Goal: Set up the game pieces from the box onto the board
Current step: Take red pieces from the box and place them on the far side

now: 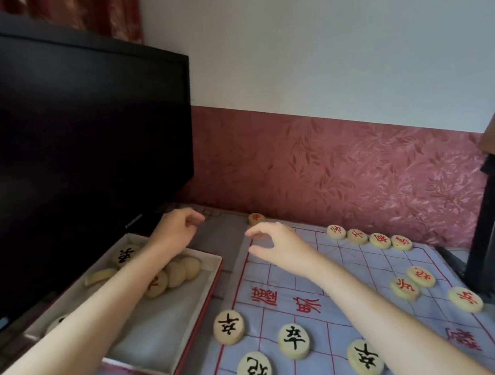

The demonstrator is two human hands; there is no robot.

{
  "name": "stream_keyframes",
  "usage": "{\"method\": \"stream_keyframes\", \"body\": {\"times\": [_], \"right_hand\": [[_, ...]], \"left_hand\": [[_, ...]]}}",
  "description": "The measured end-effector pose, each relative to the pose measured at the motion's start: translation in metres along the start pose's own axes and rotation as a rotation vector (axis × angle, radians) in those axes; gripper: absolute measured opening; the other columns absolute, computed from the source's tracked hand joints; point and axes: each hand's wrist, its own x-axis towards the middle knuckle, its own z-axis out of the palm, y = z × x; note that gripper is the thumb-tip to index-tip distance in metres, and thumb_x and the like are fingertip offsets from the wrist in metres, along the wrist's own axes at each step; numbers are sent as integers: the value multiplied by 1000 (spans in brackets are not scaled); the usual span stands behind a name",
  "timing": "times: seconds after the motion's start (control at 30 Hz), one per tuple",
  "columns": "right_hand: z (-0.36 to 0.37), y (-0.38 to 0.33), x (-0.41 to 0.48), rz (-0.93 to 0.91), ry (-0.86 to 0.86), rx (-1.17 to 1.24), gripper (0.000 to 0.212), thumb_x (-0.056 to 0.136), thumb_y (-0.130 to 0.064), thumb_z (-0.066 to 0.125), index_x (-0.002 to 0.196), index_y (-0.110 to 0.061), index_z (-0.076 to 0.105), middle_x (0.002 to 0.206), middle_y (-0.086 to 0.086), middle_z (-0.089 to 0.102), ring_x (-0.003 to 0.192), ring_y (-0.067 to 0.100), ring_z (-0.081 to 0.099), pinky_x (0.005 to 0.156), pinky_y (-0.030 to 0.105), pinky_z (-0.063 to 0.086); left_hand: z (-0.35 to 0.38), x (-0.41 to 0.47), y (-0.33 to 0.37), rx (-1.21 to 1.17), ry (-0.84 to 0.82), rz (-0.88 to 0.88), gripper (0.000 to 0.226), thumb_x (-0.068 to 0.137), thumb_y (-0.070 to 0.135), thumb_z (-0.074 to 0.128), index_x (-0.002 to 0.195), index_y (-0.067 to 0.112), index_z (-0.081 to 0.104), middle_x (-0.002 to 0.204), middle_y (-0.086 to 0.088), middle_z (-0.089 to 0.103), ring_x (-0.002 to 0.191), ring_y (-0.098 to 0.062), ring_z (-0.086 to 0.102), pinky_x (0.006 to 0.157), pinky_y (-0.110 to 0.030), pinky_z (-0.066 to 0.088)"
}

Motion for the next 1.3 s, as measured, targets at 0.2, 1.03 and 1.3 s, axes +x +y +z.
{"method": "stream_keyframes", "body": {"times": [0.2, 1.03, 1.3], "right_hand": [[46, -49, 13, -126, -150, -54, 40, 84, -26, 61, 123, -26, 55, 126, 2, 54, 123, 15, 38, 104, 34, 34], [94, -69, 9, -340, -98, -357, 30, 94, -41, 45, 99, -23, 69, 104, -2, 62, 103, 19, 34, 85, 30, 22], [95, -78, -2, -252, -164, -336, 49, 72, -37, 74, 113, -13, 60, 112, 6, 55, 107, 23, 49, 89, 36, 43]], "left_hand": [[-27, -54, -34, 115, -4, 32, 19, 87, 10, 58, 96, 26, 65, 104, 4, 55, 100, -15, 56, 85, -28, 46], [-35, -108, -69, 475, -4, 325, 12, 71, 28, 74, 81, 23, 72, 122, -5, 50, 110, -14, 26, 88, -36, 47], [-36, -125, -61, 450, 2, 251, 14, 75, 27, 71, 88, 23, 73, 114, -2, 55, 112, -24, 48, 88, -35, 44]]}}
